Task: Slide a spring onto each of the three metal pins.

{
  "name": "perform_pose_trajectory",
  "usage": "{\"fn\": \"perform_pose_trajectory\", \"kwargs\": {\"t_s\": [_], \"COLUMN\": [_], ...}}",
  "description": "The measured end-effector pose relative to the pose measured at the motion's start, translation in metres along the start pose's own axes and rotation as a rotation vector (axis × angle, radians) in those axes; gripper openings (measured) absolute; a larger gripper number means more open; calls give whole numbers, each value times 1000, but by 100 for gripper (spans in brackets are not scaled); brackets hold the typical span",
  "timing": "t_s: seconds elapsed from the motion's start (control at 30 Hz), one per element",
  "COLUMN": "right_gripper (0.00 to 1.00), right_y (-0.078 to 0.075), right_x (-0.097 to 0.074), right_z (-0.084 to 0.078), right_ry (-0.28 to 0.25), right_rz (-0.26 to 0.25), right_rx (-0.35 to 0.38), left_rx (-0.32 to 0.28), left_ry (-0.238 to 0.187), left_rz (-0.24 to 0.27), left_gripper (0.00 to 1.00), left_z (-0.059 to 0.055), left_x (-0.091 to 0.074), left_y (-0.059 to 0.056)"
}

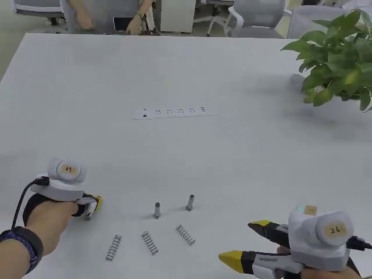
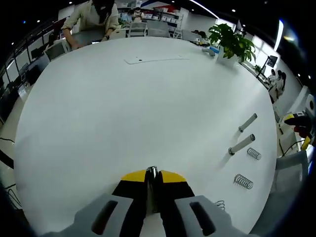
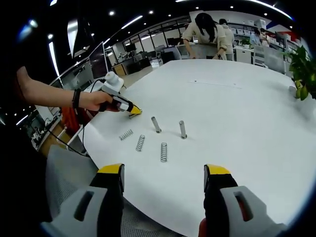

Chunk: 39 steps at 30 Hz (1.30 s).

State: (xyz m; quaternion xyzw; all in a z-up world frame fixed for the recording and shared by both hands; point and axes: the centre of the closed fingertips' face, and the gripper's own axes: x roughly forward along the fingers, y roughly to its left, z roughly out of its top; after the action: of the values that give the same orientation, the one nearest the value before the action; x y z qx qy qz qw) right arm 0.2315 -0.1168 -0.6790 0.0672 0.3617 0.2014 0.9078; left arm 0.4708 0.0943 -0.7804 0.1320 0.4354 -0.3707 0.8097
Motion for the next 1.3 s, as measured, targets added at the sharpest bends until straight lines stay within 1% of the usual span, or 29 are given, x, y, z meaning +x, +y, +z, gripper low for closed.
{"fn": "perform_pose_trajectory", "kwargs": {"t_s": [0.13,0.23,0.27,0.37,0.47,0.57,0.7,0.93,1.3], "right_gripper": [64,64,64,64,64,64,64,64,63], "right_y": [0,0,0,0,-1,-3,-5,-6,-4], "right_x": [0,1,1,0,-1,-2,-4,-5,-4], "right_z": [0,1,1,0,0,1,0,-1,-1], "right_ry": [2,0,0,-2,-3,-9,-12,-18,-23], "right_rz": [1,2,1,1,0,-5,-9,-8,1], "right_rx": [-2,-3,-4,-4,-6,-3,-1,0,-2], "left_rx": [0,21,20,-15,-38,-39,-50,-55,-70], "left_ry": [13,23,25,32,41,44,37,13,-15], "left_rz": [3,16,18,26,24,28,33,43,50], "left_gripper": [1,0,0,0,0,0,0,0,0], "left_z": [-1,-1,-1,-2,-4,-7,-8,-4,-2], "left_x": [-1,-1,-1,-1,-2,-3,-7,-16,-25], "left_y": [0,-1,-1,-1,-2,-2,-1,-2,-8]}}
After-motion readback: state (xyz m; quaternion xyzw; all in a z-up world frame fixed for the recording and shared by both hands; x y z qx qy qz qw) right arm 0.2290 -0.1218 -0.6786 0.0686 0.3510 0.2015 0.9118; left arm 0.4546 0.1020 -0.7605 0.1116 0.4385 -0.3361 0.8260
